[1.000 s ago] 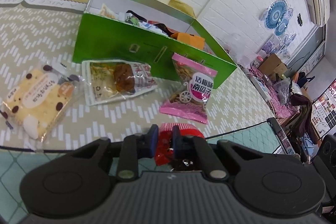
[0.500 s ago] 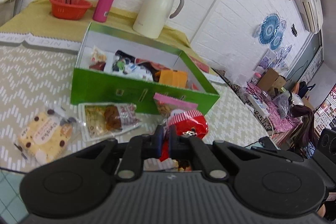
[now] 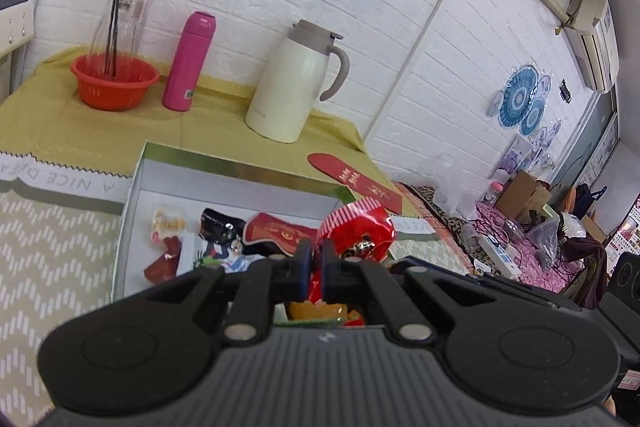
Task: Organize snacks
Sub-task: 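Carry the red packets into the green box and open both grippers, then move both grippers to the pink pumpkin-seed pouch, then close both grippers on the pink pouch, then carry the pink pouch into the green box and open both grippers, then move both grippers to the clear-wrapped brown snack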
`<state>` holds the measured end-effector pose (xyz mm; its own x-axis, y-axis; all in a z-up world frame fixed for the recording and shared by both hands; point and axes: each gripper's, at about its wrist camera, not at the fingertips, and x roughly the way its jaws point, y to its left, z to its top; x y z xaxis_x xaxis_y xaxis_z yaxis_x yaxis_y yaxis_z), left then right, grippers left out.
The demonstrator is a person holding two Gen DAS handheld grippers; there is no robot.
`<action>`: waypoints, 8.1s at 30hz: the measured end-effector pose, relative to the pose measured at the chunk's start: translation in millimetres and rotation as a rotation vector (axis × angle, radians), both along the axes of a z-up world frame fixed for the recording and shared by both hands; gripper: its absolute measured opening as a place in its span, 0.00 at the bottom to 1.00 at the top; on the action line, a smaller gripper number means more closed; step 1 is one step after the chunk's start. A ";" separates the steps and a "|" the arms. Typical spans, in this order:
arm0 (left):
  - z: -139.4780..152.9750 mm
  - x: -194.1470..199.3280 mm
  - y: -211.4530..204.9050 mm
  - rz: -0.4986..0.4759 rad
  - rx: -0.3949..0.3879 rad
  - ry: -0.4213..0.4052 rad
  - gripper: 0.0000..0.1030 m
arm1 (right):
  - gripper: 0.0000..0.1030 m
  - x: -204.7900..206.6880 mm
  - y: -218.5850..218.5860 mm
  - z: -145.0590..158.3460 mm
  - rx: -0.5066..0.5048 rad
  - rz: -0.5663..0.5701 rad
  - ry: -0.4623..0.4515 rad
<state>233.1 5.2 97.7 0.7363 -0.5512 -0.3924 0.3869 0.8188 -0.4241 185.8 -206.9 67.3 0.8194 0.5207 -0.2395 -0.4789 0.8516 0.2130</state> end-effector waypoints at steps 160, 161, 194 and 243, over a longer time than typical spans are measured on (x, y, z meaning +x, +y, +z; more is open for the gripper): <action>-56.6 54.3 -79.9 -0.100 0.014 0.102 0.11 | 0.36 31.4 -34.6 -50.9 -0.124 -0.220 0.070; -56.1 54.2 -79.7 -0.100 0.014 0.102 0.11 | 0.36 31.3 -34.5 -51.1 -0.128 -0.219 0.063; -70.9 -111.0 17.0 0.310 0.164 0.062 0.86 | 1.00 -66.3 9.7 -68.2 -0.175 -0.122 0.055; -87.6 -114.1 117.3 0.340 0.089 0.193 0.86 | 1.00 -36.0 108.8 -62.4 -0.324 0.164 0.054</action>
<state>119.0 122.4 10.1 0.7791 -0.2464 -0.5765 0.0081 0.9234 -0.3837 149.8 -98.0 5.0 0.7128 0.5343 -0.4543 -0.6104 0.7916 -0.0269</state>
